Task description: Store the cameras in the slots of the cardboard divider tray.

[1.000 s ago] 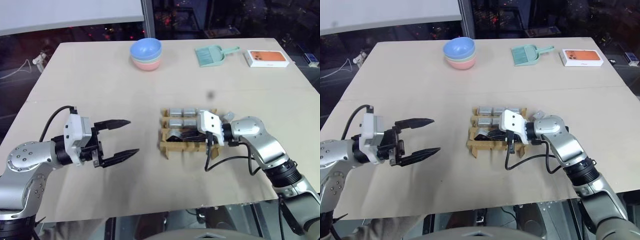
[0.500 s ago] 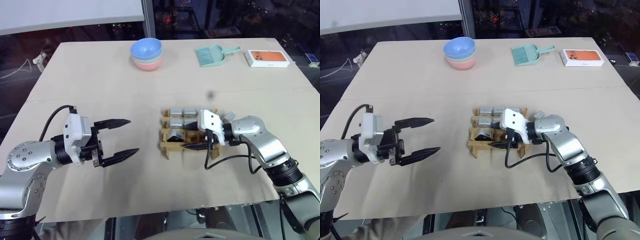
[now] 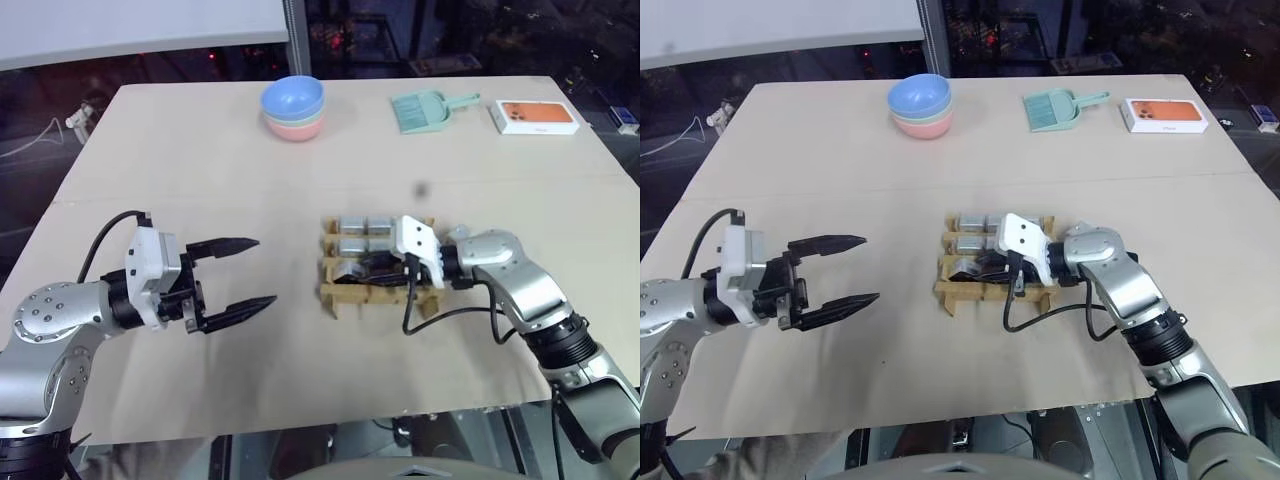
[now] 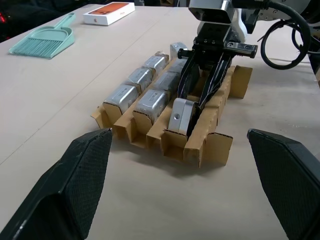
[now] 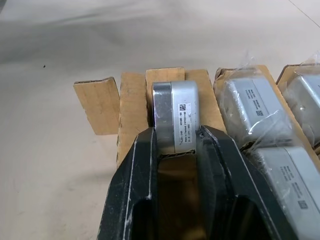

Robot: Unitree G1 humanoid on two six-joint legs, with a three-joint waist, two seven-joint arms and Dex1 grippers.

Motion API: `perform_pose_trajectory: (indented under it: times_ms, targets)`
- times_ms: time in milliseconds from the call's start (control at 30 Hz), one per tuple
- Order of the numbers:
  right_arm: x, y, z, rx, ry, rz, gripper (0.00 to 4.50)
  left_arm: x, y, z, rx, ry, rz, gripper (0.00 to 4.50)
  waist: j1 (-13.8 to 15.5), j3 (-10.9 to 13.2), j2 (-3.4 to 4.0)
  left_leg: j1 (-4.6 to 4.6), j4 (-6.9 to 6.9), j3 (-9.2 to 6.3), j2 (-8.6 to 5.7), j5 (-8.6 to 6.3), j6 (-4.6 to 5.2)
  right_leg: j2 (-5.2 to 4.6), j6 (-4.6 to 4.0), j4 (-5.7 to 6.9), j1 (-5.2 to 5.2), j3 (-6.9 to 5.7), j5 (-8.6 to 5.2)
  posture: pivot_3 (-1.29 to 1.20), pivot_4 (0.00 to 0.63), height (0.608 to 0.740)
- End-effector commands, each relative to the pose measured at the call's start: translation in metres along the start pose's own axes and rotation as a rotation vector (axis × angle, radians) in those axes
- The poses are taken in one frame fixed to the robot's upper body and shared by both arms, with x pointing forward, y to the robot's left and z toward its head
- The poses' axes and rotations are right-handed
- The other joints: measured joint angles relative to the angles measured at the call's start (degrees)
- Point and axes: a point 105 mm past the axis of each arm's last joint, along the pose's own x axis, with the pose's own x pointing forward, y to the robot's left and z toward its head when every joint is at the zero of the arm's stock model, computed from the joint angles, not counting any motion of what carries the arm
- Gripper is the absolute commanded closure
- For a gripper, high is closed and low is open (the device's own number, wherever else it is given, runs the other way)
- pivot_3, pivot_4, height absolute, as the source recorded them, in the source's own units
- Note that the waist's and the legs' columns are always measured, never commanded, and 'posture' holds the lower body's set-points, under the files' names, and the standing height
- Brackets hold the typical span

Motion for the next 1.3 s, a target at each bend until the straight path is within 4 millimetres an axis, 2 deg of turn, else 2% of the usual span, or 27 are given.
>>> perform_pose_trajectory:
  times_ms: [33,233,367,567,667,833,1100,1300]
  targets:
    - [-0.008,-0.001,0.032,-0.118,0.017,0.018,4.02,0.0,-0.001,0.006,0.036,-0.002,-0.007,0.0,0.0,0.0,0.02,-0.01,0.0,-0.01,0.0,0.0,0.0,0.0,0.0,0.0,-0.01,0.0,0.0,0.0,0.15,0.74]
    - [-0.014,-0.006,0.06,-0.15,0.147,0.015,4.02,0.001,0.001,0.007,0.037,-0.009,-0.008,0.0,0.0,0.0,0.02,-0.02,0.0,-0.06,0.02,0.0,0.0,-0.01,-0.03,0.0,-0.03,-0.01,-0.01,0.0,0.15,0.74]
    - [-0.012,-0.003,0.067,-0.185,0.243,0.045,4.02,0.002,0.001,0.008,0.038,-0.01,-0.012,0.0,0.0,0.0,0.02,-0.03,-0.01,-0.1,0.02,0.0,0.0,-0.02,-0.08,-0.01,-0.03,-0.03,-0.03,0.0,0.15,0.74]
    - [-0.004,-0.001,0.063,-0.23,0.383,0.121,4.02,0.006,0.005,0.008,0.048,-0.017,-0.022,0.0,0.0,0.0,0.02,-0.04,-0.01,-0.08,0.0,0.0,0.0,-0.06,-0.08,-0.02,-0.03,-0.03,-0.03,0.0,0.15,0.74]
    - [0.008,-0.011,0.062,-0.252,0.41,0.097,4.02,0.007,0.007,0.007,0.048,-0.02,-0.025,0.0,-0.2,0.0,0.02,0.0,0.0,-0.06,0.0,0.0,0.0,-0.04,-0.07,0.0,-0.03,-0.02,-0.03,0.0,0.15,0.74]
    - [0.015,-0.017,0.063,-0.268,0.424,0.084,4.02,0.008,0.008,0.007,0.054,-0.023,-0.029,0.0,-0.1,0.0,0.01,-0.04,-0.02,-0.03,0.0,0.0,-0.01,-0.03,-0.02,-0.01,-0.04,-0.05,0.03,0.0,0.15,0.74]
    - [0.01,-0.018,0.048,-0.252,0.494,0.093,4.02,0.005,0.008,0.006,0.056,-0.02,-0.032,0.0,-0.2,0.0,0.02,0.02,0.0,-0.06,0.02,0.03,-0.04,-0.02,-0.11,0.03,-0.03,-0.05,0.03,0.0,0.15,0.74]
    - [0.007,-0.025,0.047,-0.258,0.53,0.069,4.02,0.006,0.007,0.005,0.055,-0.022,-0.037,0.0,-0.2,0.0,0.01,0.02,0.0,-0.06,0.02,0.03,-0.05,-0.03,-0.1,0.02,-0.03,-0.05,0.04,0.0,0.15,0.74]
